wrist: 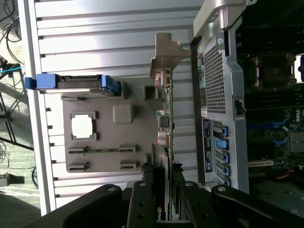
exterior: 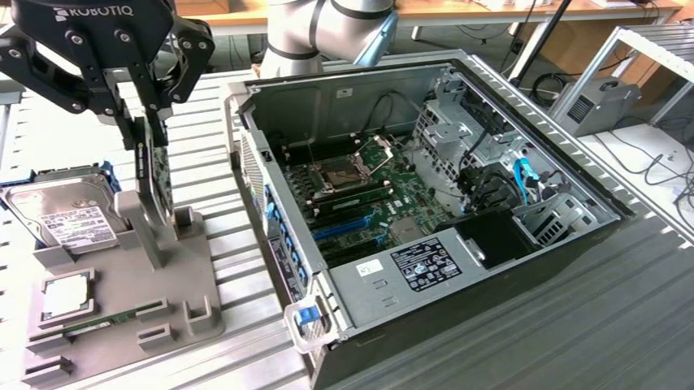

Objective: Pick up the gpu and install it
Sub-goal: 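Pick up the gpu and move the gpu toward the slot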

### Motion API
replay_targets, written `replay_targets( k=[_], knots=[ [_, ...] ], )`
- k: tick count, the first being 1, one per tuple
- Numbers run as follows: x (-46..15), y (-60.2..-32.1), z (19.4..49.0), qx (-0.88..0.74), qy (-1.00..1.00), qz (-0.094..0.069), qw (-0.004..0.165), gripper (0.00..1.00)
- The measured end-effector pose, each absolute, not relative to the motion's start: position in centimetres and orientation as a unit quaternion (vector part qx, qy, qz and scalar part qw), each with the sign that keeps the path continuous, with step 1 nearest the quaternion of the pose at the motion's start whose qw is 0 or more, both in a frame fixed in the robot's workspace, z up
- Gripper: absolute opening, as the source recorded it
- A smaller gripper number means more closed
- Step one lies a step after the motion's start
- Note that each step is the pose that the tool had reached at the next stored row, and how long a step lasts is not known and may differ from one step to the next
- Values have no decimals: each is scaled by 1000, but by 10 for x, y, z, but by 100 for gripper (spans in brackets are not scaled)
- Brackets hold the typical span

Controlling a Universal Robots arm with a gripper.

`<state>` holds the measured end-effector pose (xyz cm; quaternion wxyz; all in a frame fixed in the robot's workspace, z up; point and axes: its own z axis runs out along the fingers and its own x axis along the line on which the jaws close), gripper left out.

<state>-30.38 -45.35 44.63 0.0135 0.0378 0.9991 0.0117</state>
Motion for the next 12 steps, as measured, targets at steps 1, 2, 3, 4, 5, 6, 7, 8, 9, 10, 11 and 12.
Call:
replay_targets(
  k=[1,2,3,4,5,6,7,8,9,10,11,12],
  knots=[
    [-304,-453,446,38,999,12,13,26],
    [-304,-453,446,38,999,12,13,26],
    [-304,-453,446,38,999,12,13,26],
    [-304,-453,446,38,999,12,13,26],
    [-304,-453,446,38,999,12,13,26],
    [-304,-453,446,38,999,12,13,26],
    [-304,-453,446,38,999,12,13,26],
    [-304,-453,446,38,999,12,13,26],
    [-304,-454,446,38,999,12,13,26],
    [-304,-453,446,38,999,12,13,26],
    [-304,-453,446,38,999,12,13,26],
    [-303,-454,446,38,999,12,13,26]
  ],
)
